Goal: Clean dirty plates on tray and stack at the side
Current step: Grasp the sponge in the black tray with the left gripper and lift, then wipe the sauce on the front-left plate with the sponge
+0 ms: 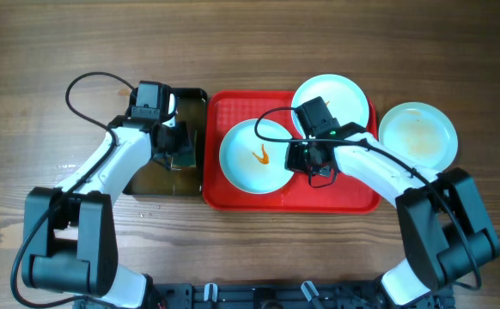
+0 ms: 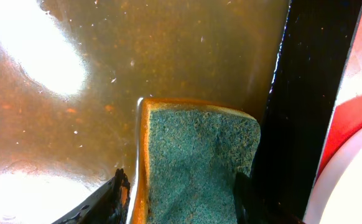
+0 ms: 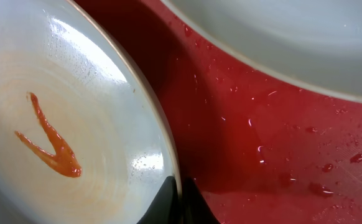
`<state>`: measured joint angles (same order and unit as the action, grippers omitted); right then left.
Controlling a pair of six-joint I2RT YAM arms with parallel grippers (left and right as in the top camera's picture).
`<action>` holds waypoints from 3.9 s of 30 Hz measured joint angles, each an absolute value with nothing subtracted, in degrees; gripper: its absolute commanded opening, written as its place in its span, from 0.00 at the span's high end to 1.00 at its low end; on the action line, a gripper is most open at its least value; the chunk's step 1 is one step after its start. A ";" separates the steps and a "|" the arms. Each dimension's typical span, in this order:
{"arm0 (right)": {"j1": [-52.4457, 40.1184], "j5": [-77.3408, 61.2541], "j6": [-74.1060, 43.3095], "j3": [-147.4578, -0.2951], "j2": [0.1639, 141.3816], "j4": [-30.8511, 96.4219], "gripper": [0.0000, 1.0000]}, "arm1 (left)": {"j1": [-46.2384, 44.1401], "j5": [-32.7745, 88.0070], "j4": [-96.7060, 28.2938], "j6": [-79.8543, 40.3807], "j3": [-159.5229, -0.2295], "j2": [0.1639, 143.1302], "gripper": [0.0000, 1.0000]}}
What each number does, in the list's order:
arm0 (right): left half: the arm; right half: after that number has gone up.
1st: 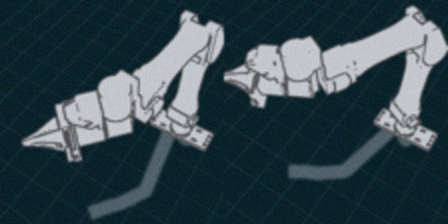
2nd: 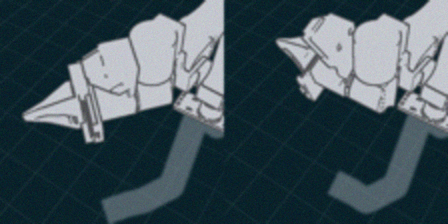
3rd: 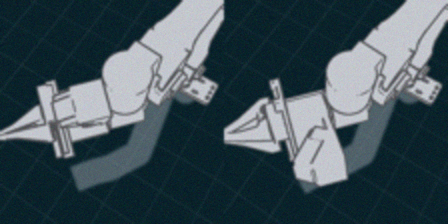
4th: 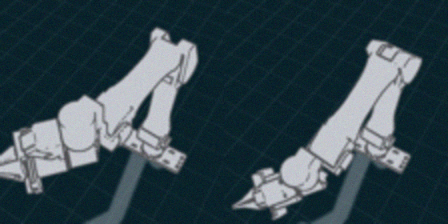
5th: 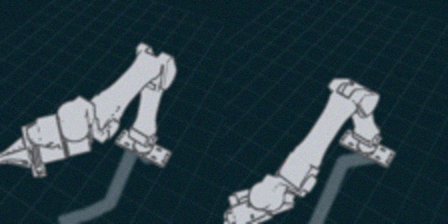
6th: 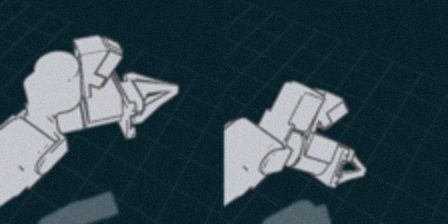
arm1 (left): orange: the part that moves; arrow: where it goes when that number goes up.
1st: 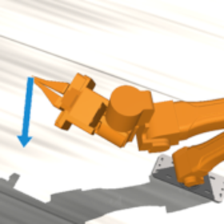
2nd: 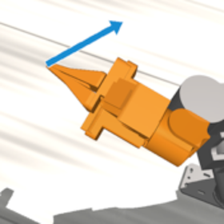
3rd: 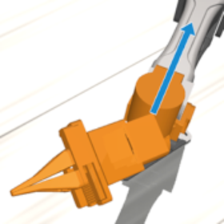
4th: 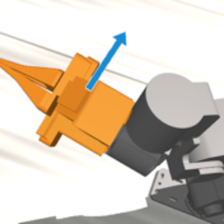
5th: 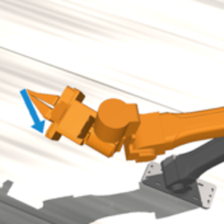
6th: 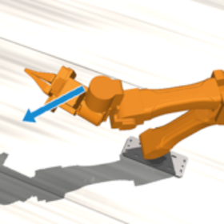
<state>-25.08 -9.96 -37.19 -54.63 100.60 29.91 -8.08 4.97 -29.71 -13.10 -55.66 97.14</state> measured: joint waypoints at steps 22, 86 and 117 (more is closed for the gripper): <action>-25.08 -9.98 -37.19 -54.63 100.60 29.87 0.95 | -8.08 8.47 -27.09 -11.29 -52.01 97.14 0.70; -25.08 -10.02 -37.19 -54.63 100.60 29.87 0.96 | -26.87 35.09 -2.07 -33.04 -51.90 104.09 0.96; -25.15 -10.04 -37.17 -54.63 100.60 29.80 0.96 | -11.68 18.79 -23.00 -20.82 -51.99 83.48 0.96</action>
<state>-25.15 -10.04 -37.17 -54.63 100.60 29.80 -11.68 18.79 -23.00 -20.82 -51.99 83.48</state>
